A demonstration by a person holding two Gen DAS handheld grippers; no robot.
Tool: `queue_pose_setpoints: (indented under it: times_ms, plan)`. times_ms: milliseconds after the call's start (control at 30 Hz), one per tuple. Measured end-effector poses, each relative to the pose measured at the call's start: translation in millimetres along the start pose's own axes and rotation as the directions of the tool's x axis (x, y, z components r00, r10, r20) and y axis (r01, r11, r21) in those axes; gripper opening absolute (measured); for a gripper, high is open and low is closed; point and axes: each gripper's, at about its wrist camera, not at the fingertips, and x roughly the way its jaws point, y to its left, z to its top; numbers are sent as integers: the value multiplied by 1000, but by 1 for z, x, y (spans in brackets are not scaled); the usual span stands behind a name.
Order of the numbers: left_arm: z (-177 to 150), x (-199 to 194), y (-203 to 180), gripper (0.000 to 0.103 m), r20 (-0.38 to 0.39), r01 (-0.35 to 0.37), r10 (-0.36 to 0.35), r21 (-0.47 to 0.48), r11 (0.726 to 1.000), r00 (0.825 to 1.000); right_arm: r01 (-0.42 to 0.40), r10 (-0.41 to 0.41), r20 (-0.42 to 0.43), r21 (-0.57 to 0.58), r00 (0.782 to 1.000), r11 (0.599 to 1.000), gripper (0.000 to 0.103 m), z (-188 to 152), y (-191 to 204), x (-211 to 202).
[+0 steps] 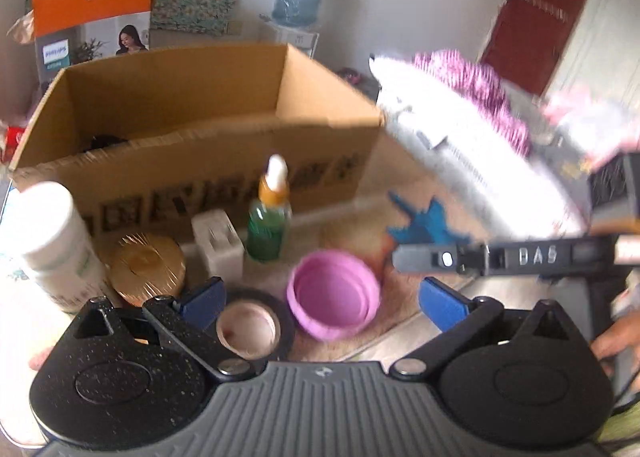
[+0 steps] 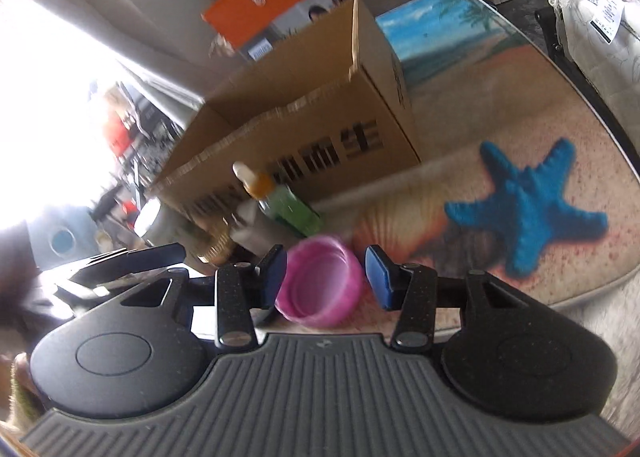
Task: Organize rigid objects
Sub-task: 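Grasp the rim of the pink lid with the right gripper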
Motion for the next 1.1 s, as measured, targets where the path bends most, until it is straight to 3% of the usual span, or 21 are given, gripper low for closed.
queue_pose_setpoints:
  times_ms: [133,433,833,1100]
  plan:
    - [-15,24,-19,101,-18,-78,80,88,993,997,27,-29,-36,-54,999,998,41,-1,8,16]
    - [-24,42,-46,71,-23,-111,118,200,973,993,76,-90,-92,-141,992,987,15,1,11,38]
    - [-17,65,-58,72,-27,-108,119,271,956,992,126,-138,-78,-148,987,981,14,9,-1,36]
    - [-8,82,-59,81,-68,-85,110,293,952,992,120,-130,-76,-126,989,985,16,13,-8,33]
